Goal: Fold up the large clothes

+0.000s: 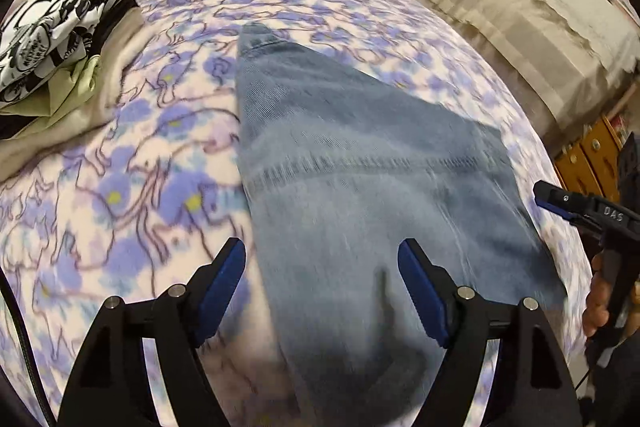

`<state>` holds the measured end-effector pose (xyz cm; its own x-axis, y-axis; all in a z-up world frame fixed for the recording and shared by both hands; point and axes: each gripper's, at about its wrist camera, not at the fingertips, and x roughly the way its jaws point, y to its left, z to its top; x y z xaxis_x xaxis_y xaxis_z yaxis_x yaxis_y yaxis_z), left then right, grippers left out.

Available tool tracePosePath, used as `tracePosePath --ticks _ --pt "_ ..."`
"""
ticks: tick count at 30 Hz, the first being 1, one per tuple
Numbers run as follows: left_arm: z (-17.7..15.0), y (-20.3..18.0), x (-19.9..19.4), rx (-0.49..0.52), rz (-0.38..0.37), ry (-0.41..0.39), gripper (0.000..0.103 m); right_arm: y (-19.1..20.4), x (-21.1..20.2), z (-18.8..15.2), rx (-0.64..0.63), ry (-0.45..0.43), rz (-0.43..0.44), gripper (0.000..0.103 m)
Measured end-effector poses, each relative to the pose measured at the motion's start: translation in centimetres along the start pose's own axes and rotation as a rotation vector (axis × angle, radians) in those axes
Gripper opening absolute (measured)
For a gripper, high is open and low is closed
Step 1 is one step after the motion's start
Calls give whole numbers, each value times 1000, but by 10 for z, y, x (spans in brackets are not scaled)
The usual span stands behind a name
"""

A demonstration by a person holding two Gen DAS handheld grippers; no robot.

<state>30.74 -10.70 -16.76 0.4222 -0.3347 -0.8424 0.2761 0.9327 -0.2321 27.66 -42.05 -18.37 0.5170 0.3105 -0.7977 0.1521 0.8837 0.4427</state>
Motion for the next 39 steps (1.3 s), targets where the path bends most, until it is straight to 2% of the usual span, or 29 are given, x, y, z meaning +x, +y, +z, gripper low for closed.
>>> tracePosePath --ticks 3,5,6,7,8,9,11,13,17,19,21,24,28,29,31,32,33,34,36,39 --pt "19 9 22 -31 -8 47 77 -6 32 22 42 50 -39 45" --pt "28 10 32 -34 5 56 77 -9 47 29 66 73 -32 46" --pt "32 10 36 -22 11 52 72 -10 52 32 70 69 -28 44" --pt "34 10 38 -9 17 43 65 -9 54 34 53 65 -29 36" --pt "37 8 40 6 18 35 61 -3 53 38 -2 46 -42 14" --pt "39 7 41 13 25 22 59 1 51 39 -35 31 -55 12" --pt "40 6 43 25 41 -8 59 10 48 40 -104 -29 -89 11" --pt "36 3 48 55 59 -33 59 9 63 37 -142 -12 -135 11" --pt "34 -3 44 78 104 -45 60 1 54 39 -82 -1 -115 20" --pt "34 -4 34 67 120 -40 60 1 33 38 -75 -43 -153 23" --pt "26 -8 13 76 134 -85 60 9 5 29 -110 -116 -169 23" --pt "2 -21 -19 105 88 -144 60 22 -24 3 -163 -143 -98 23" --pt "-40 -40 -36 128 40 -133 54 43 -32 -51 -235 -71 -24 22" --pt "-47 -42 -36 129 39 -125 49 46 -30 -66 -247 -51 -22 22" --pt "-63 -44 -31 134 57 -100 47 44 -27 -85 -266 -41 -74 22" --pt "-67 -42 -27 130 77 -89 43 40 -24 -92 -265 -39 -111 19" --pt "-72 -38 -23 120 106 -87 43 29 -22 -97 -250 -32 -136 5" --pt "-76 -34 -21 110 123 -90 43 18 -22 -100 -225 -32 -141 0" --pt "-79 -27 -22 79 108 -96 45 5 -26 -99 -161 -30 -92 0" --pt "-78 -23 -24 39 101 -83 45 10 -34 -100 -144 -33 -101 0"
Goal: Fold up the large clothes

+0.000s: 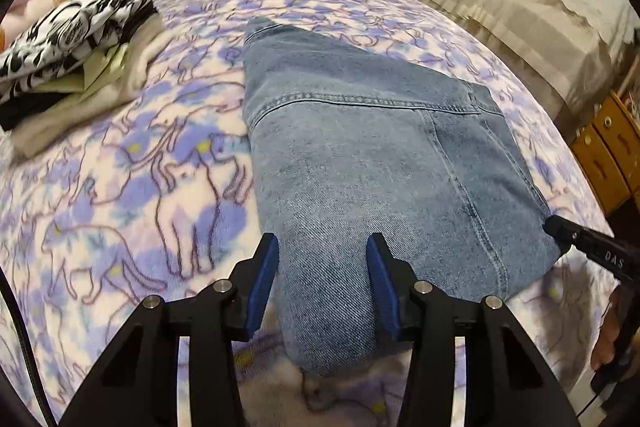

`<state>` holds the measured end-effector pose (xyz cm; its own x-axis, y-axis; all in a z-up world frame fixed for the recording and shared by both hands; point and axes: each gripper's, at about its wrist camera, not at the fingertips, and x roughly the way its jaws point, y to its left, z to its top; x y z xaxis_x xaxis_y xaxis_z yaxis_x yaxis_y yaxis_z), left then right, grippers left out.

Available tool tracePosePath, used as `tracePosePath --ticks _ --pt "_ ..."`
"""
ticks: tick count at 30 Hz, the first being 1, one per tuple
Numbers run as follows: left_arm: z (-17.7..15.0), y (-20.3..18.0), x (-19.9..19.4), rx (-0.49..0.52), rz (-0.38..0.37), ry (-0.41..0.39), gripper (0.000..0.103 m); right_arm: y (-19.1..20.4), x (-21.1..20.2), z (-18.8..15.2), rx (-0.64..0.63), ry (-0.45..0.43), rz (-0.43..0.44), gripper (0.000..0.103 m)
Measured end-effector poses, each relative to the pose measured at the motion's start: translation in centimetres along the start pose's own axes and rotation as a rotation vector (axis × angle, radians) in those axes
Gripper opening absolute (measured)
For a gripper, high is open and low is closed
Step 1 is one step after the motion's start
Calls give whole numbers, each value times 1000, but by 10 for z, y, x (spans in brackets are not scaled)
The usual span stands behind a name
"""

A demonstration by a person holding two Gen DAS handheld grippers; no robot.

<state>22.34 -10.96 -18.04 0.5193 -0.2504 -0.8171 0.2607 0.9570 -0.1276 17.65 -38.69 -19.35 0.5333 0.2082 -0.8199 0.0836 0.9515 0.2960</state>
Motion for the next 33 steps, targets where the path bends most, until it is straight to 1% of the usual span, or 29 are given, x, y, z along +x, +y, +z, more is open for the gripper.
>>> tracePosePath --ticks 2,4,6,8,13,18,21,23,24,25,26,27,28,30,33 --pt "-1 -1 -3 -3 11 5 45 6 -3 -1 -8 -2 -11 1" --pt "-1 -3 -6 3 22 15 48 10 -6 -2 -10 -2 -10 3" --pt "-2 -4 -10 5 20 23 55 10 -10 -3 0 2 -9 3" --pt "-4 -6 -16 8 23 22 57 9 -15 -5 21 2 1 3" --pt "-7 -5 -34 -7 -10 31 58 15 -26 -12 11 8 -2 3" --pt "-14 -3 -49 -25 -14 58 58 26 -34 -26 -29 43 -23 3" --pt "-19 -2 -60 -30 -29 72 58 28 -40 -34 -41 63 -21 3" --pt "-23 -2 -67 -27 -26 79 59 30 -46 -38 -48 68 -21 4" --pt "-25 -3 -71 -26 -21 84 66 31 -50 -40 -53 67 -24 7" --pt "-26 -2 -73 -28 -16 89 71 33 -53 -41 -58 67 -26 9" --pt "-27 -2 -78 -30 -13 91 76 34 -58 -41 -63 65 -24 14" --pt "-28 -2 -82 -31 -12 89 76 35 -62 -41 -64 62 -23 21" --pt "-29 -3 -88 -28 -14 84 76 37 -67 -40 -68 55 -19 25" --pt "-28 -6 -97 -16 -18 72 76 40 -78 -38 -76 36 -22 38" --pt "-25 -10 -110 2 -29 62 76 46 -93 -32 -89 13 -18 44"
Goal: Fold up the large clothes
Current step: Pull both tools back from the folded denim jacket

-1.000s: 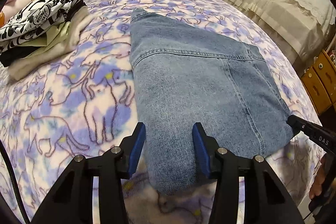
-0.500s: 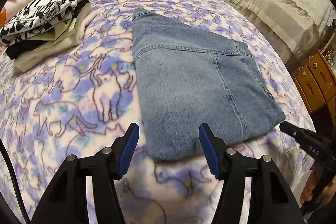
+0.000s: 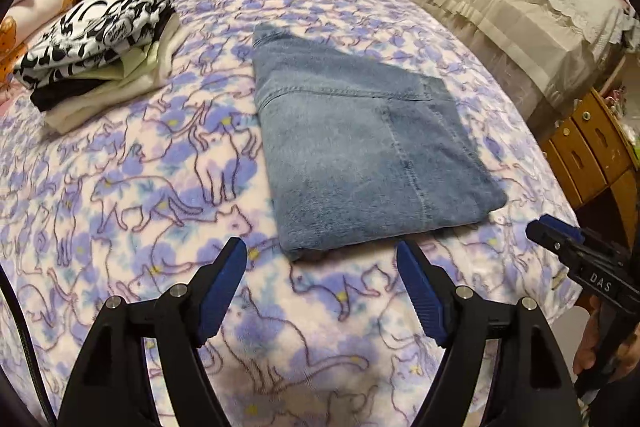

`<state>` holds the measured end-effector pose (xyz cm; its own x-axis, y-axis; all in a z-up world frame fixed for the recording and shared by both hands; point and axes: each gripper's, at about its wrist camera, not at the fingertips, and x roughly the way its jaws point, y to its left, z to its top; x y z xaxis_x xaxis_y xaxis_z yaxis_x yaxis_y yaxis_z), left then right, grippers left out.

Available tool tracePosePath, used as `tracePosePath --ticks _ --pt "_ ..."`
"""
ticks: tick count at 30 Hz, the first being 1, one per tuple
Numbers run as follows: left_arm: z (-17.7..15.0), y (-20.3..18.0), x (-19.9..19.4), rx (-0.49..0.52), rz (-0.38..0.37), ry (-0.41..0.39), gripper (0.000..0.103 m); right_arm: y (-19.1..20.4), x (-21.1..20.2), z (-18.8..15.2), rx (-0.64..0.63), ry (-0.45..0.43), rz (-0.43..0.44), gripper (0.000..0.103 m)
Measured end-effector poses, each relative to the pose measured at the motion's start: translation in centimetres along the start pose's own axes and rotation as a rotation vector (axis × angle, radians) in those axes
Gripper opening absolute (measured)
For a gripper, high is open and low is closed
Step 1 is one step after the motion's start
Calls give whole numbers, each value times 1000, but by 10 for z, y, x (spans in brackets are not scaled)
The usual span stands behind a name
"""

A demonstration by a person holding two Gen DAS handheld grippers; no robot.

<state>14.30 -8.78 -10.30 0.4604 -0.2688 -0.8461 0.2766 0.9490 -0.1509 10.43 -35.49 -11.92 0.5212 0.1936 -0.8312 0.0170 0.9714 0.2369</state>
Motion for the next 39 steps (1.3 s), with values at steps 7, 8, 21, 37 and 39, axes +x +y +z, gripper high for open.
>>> tracePosePath --ticks 7,8,21,37,39 --pt "13 0 -33 -20 -52 -77 76 14 -27 22 -37 -42 29 48" --pt "16 0 -36 -23 -53 -85 76 14 -31 26 -39 -48 34 48" --pt "47 15 -11 -26 -25 35 77 -2 -28 67 -37 -39 53 66" --pt "74 39 75 -68 -42 96 79 -79 67 77 154 123 136 66" --pt "76 39 90 -80 -65 119 79 -91 82 76 205 143 166 66"
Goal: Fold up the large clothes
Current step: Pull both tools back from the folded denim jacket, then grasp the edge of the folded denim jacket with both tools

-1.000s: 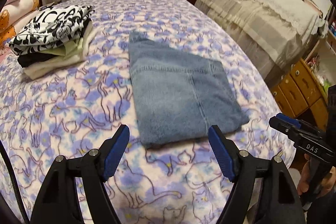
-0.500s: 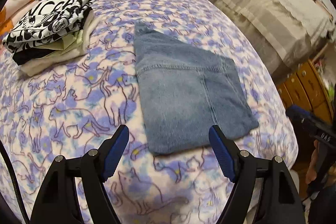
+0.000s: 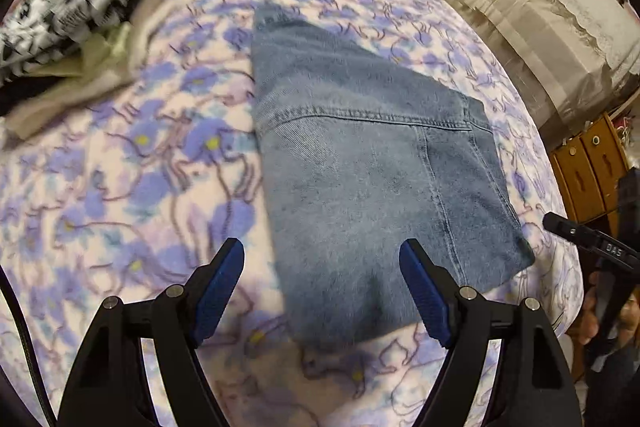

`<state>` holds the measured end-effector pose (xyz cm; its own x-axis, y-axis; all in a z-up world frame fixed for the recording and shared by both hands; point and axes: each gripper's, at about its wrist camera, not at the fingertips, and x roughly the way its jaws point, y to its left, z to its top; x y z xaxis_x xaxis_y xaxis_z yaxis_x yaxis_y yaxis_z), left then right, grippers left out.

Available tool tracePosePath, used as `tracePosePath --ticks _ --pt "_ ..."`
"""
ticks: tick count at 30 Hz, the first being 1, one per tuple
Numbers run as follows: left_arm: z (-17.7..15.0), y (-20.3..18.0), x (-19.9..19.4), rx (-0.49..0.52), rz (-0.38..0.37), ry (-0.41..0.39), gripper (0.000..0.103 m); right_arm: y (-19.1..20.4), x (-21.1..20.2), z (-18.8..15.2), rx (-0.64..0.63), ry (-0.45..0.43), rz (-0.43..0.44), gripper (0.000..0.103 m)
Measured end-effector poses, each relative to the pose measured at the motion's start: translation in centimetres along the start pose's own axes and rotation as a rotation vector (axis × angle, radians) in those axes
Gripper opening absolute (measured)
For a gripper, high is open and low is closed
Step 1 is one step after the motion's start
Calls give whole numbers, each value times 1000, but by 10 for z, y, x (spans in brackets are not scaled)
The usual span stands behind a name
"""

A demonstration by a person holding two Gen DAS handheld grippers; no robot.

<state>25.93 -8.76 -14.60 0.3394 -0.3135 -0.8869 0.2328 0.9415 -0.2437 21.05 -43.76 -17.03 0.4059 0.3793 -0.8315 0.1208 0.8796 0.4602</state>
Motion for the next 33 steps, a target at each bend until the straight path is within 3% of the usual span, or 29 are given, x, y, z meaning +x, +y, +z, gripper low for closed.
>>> tracePosePath --ticks 6,11,21,25,29,33 --pt "9 1 38 0 -51 62 79 -23 31 9 78 42 85 66" --pt "14 12 66 -57 -96 106 79 -25 56 16 74 88 88 66" --pt "26 27 97 -116 -184 96 86 -20 93 37 36 113 231 66" --pt "31 31 109 -146 -228 85 87 -4 111 44 0 127 237 66" --pt "32 30 116 -140 -230 71 92 -2 119 43 14 134 239 68" --pt "31 18 118 -123 -185 54 95 -5 121 42 20 146 252 68"
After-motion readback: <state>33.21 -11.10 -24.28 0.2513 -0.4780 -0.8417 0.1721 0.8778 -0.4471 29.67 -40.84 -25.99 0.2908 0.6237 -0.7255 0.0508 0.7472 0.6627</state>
